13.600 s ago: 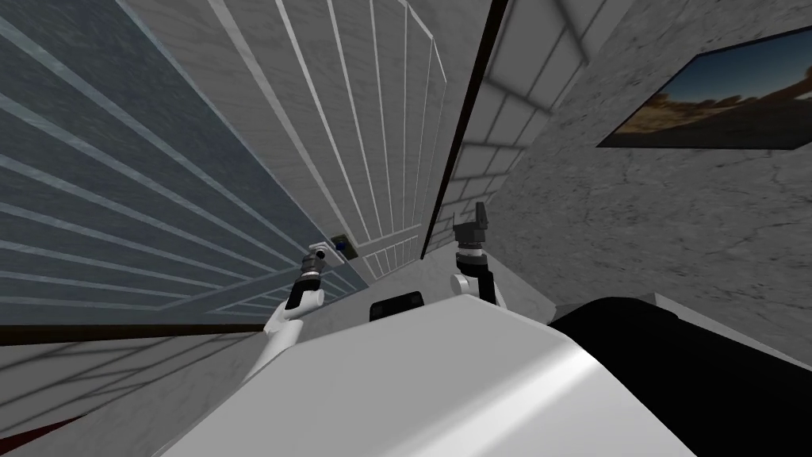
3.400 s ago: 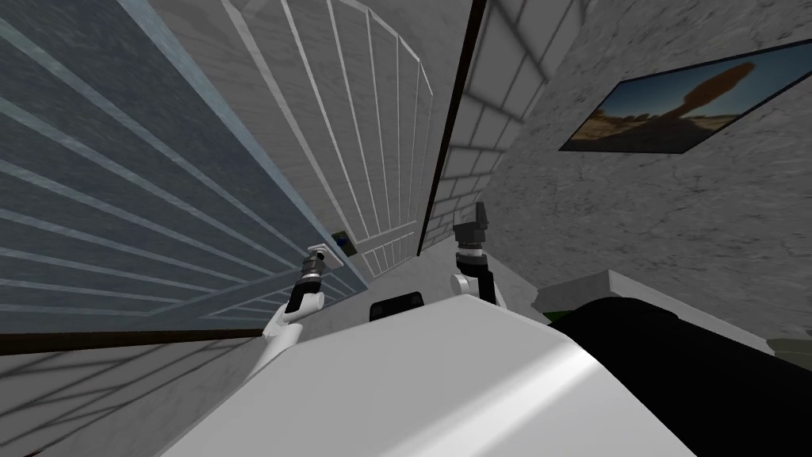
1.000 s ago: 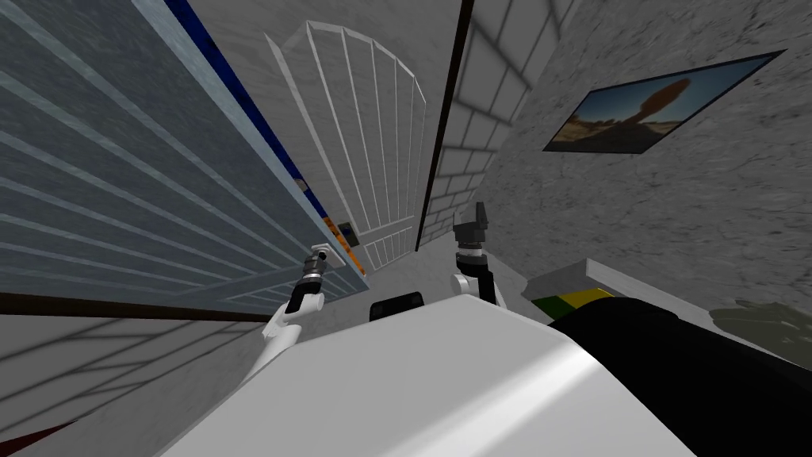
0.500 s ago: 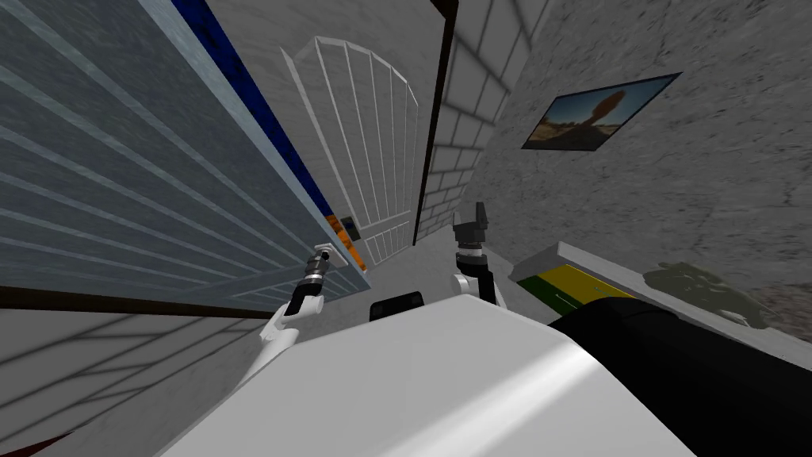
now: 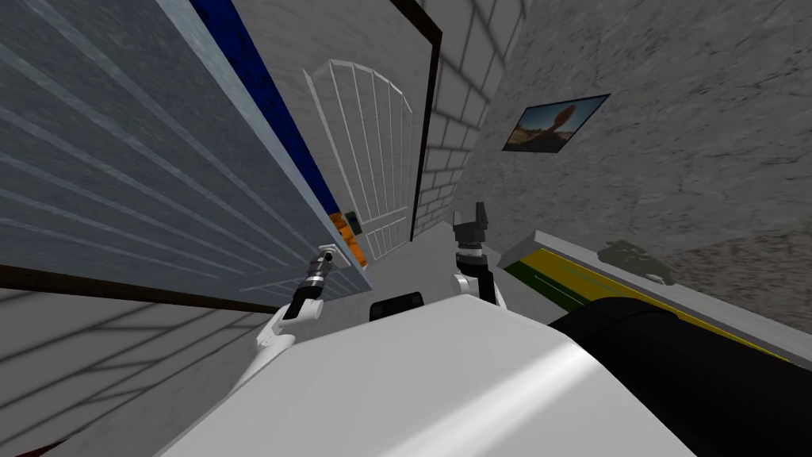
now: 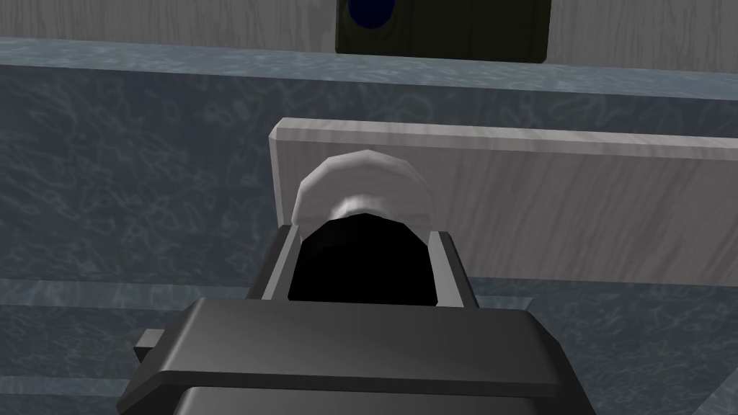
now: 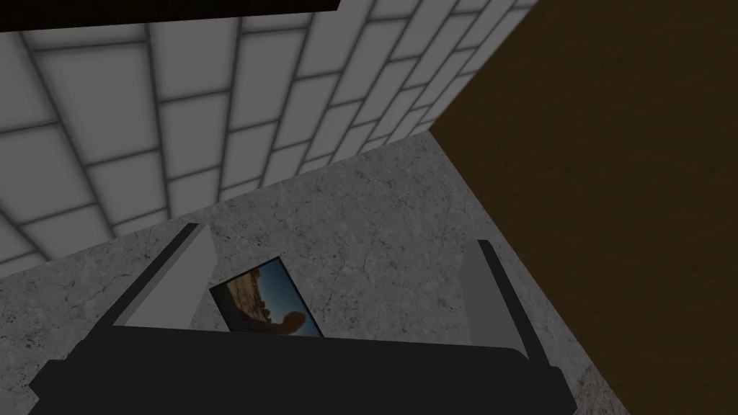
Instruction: Pull the door open
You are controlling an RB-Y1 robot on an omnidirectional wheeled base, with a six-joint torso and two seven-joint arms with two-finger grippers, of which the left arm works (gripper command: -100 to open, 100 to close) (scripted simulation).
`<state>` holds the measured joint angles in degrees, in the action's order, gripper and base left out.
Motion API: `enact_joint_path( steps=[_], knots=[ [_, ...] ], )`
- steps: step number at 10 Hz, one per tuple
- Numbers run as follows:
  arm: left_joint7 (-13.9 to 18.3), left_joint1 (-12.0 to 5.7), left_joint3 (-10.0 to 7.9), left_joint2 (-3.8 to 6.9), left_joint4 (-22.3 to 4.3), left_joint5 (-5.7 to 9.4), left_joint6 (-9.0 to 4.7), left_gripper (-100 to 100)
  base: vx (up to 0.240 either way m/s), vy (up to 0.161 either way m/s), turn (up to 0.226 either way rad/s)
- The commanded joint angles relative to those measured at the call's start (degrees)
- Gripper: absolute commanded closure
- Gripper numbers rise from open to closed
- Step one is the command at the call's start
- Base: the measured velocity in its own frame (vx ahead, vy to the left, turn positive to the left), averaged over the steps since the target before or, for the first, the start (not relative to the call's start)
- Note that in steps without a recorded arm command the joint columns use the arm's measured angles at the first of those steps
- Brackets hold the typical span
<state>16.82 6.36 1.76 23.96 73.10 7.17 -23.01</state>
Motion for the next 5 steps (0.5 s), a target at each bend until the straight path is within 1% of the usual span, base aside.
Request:
enact_joint_path(
  steps=[1,2,3,5],
  knots=[
    [0.0,0.00,0.00,0.00,0.0,0.00,0.00,100,-0.092,0.040,-0.025],
    [1.0,1.39,1.14,1.32,0.8,0.08,-1.06,100,-0.177,0.054,-0.123],
    [1.5,2.07,1.66,2.06,1.3,0.15,-1.68,100,-0.220,0.126,-0.178],
    [2.7,3.62,2.84,3.72,2.3,0.32,-3.06,100,-0.218,0.095,-0.130]
  ],
)
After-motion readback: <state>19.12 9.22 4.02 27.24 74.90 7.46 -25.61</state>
